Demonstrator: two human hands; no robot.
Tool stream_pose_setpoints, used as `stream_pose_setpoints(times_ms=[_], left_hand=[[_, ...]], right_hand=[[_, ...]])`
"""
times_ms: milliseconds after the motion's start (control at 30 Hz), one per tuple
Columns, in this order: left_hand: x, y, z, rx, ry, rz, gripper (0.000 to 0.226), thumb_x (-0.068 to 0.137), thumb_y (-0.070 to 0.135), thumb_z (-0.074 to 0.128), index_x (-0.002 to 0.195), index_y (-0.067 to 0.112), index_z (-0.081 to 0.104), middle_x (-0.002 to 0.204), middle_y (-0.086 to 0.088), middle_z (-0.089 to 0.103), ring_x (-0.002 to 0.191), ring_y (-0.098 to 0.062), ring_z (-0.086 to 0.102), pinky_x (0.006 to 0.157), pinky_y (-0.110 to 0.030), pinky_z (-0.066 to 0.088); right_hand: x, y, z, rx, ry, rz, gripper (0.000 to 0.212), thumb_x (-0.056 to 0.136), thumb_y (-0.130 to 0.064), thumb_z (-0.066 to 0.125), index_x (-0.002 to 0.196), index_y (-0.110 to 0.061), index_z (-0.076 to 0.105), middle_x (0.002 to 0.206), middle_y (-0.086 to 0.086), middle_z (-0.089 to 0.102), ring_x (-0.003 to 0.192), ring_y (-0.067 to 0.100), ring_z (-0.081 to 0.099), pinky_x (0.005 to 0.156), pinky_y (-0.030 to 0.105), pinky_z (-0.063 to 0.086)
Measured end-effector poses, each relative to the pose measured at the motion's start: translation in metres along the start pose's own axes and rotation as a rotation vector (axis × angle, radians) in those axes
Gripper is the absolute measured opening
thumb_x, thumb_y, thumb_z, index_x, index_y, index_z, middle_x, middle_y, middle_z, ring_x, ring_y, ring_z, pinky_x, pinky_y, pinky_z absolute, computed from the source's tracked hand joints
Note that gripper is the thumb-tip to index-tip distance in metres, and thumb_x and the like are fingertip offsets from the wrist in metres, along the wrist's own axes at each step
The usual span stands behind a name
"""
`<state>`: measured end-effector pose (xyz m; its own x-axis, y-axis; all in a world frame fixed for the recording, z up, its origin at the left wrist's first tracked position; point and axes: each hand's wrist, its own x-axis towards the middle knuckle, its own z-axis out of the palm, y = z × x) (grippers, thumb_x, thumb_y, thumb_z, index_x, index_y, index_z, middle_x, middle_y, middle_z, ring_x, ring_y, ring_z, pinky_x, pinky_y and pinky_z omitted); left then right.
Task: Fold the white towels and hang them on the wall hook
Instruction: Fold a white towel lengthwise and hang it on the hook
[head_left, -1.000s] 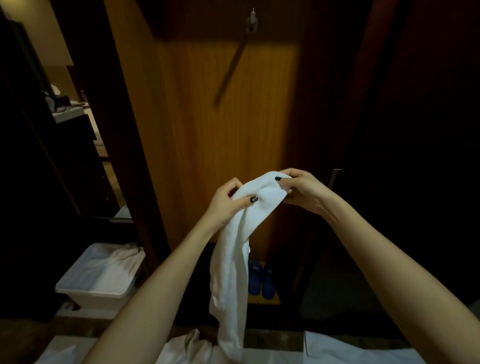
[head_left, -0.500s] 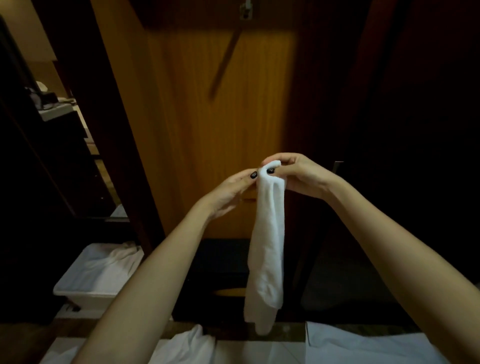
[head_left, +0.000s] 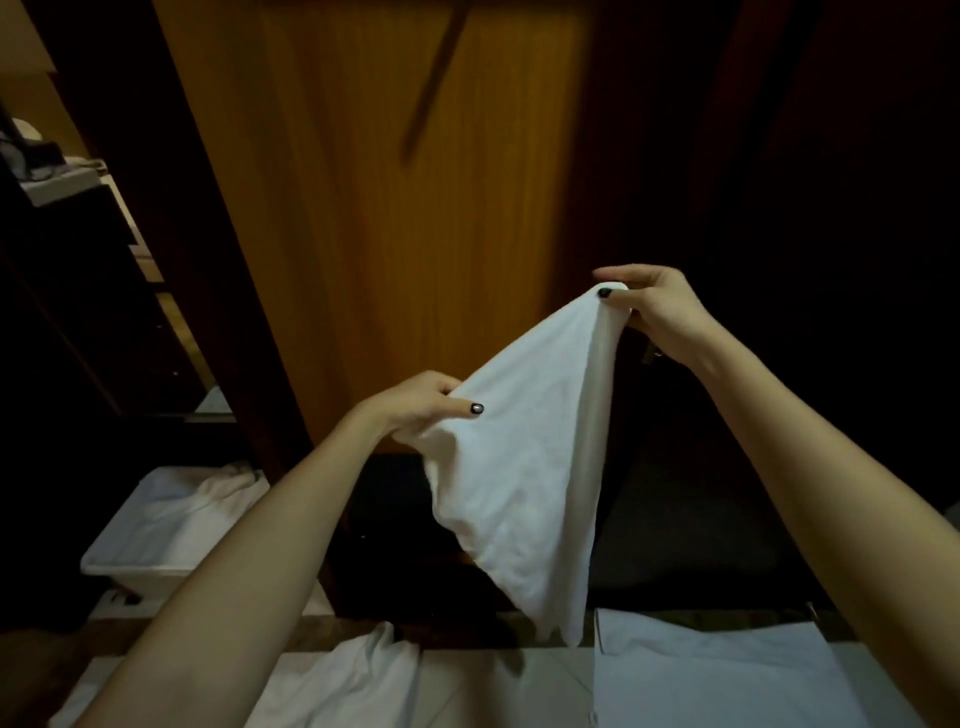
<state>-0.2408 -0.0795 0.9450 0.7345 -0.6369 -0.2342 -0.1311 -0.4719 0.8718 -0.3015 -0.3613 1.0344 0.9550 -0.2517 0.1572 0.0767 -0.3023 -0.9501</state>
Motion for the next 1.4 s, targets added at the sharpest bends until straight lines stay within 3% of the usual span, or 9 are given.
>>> stream_pose_setpoints(times_ms=[167, 300, 500, 600, 767, 933, 1100, 1200, 1400], left_hand=[[0.001, -0.017, -0.015, 0.083, 0.083, -0.054, 0.038, 0.082, 0.033, 0.072, 0.094, -0.003, 0.067, 0.086, -0.006, 0.068, 0.078, -0.018, 0.063, 0.071, -0.029, 0.047], [-0.002, -0.023, -0.032, 0.114, 0.162, -0.075, 0.029, 0.084, 0.03, 0.071, 0.072, 0.006, 0.062, 0.065, -0.001, 0.054, 0.055, -0.008, 0.051, 0.05, -0.017, 0.039], [-0.013, -0.039, -0.049, 0.102, 0.325, -0.01, 0.04, 0.09, 0.03, 0.064, 0.056, 0.017, 0.048, 0.053, 0.006, 0.04, 0.049, -0.008, 0.037, 0.051, -0.022, 0.03], [-0.013, -0.032, -0.043, 0.007, 0.375, 0.029, 0.037, 0.092, 0.031, 0.06, 0.06, 0.016, 0.051, 0.055, 0.006, 0.044, 0.047, -0.006, 0.04, 0.048, -0.02, 0.03], [-0.005, 0.004, -0.026, -0.277, 0.339, 0.112, 0.005, 0.09, 0.018, 0.062, 0.09, 0.017, 0.066, 0.079, 0.004, 0.069, 0.072, -0.011, 0.064, 0.061, -0.025, 0.047], [-0.003, 0.025, -0.018, -0.525, 0.361, 0.195, 0.03, 0.086, 0.01, 0.064, 0.103, 0.034, 0.064, 0.081, 0.007, 0.072, 0.087, -0.014, 0.066, 0.072, -0.028, 0.051], [-0.005, 0.037, -0.008, -0.634, 0.354, 0.278, 0.012, 0.092, 0.01, 0.058, 0.096, 0.01, 0.069, 0.08, 0.0, 0.074, 0.081, -0.012, 0.069, 0.066, -0.02, 0.054], [-0.009, 0.041, -0.007, -0.711, 0.311, 0.296, 0.019, 0.097, 0.014, 0.05, 0.102, 0.007, 0.066, 0.091, -0.009, 0.074, 0.089, -0.019, 0.071, 0.071, -0.022, 0.056], [-0.017, 0.052, 0.001, -0.734, 0.217, 0.327, 0.021, 0.096, 0.004, 0.048, 0.113, 0.004, 0.061, 0.105, -0.016, 0.071, 0.103, -0.023, 0.067, 0.081, -0.023, 0.055]], right_hand=[[0.001, 0.033, 0.005, -0.307, 0.168, -0.023, 0.022, 0.09, -0.012, 0.064, 0.11, -0.009, 0.07, 0.102, 0.0, 0.065, 0.088, 0.007, 0.058, 0.055, 0.012, 0.044], [0.002, 0.049, 0.005, -0.326, 0.241, -0.016, 0.002, 0.086, -0.014, 0.068, 0.084, -0.014, 0.067, 0.082, -0.001, 0.065, 0.083, 0.015, 0.063, 0.066, 0.022, 0.045], [-0.003, 0.056, 0.005, -0.354, 0.18, 0.044, 0.014, 0.086, -0.019, 0.071, 0.085, -0.007, 0.063, 0.081, 0.006, 0.063, 0.081, 0.024, 0.062, 0.075, 0.044, 0.054], [-0.009, 0.049, 0.022, -0.373, 0.038, 0.03, 0.013, 0.086, -0.016, 0.069, 0.087, -0.005, 0.061, 0.081, 0.012, 0.062, 0.077, 0.027, 0.06, 0.074, 0.049, 0.054], [-0.024, 0.027, 0.063, -0.264, -0.056, -0.057, 0.019, 0.088, -0.005, 0.063, 0.104, -0.014, 0.063, 0.096, 0.011, 0.068, 0.08, 0.026, 0.07, 0.073, 0.046, 0.06], [-0.033, 0.008, 0.086, -0.172, -0.113, -0.094, 0.019, 0.092, 0.002, 0.053, 0.097, -0.005, 0.07, 0.096, 0.015, 0.069, 0.088, 0.04, 0.066, 0.082, 0.054, 0.055], [-0.04, 0.001, 0.095, -0.244, -0.205, -0.154, 0.015, 0.089, -0.022, 0.067, 0.102, -0.019, 0.071, 0.095, -0.003, 0.072, 0.084, 0.008, 0.07, 0.085, 0.037, 0.058], [-0.042, 0.0, 0.095, -0.304, -0.171, -0.175, 0.036, 0.08, -0.037, 0.075, 0.111, -0.019, 0.069, 0.102, -0.009, 0.07, 0.093, 0.004, 0.066, 0.086, 0.029, 0.055], [-0.043, -0.005, 0.088, -0.378, -0.015, -0.312, 0.018, 0.088, -0.027, 0.068, 0.101, -0.016, 0.072, 0.093, -0.007, 0.07, 0.088, 0.001, 0.063, 0.074, 0.017, 0.046]])
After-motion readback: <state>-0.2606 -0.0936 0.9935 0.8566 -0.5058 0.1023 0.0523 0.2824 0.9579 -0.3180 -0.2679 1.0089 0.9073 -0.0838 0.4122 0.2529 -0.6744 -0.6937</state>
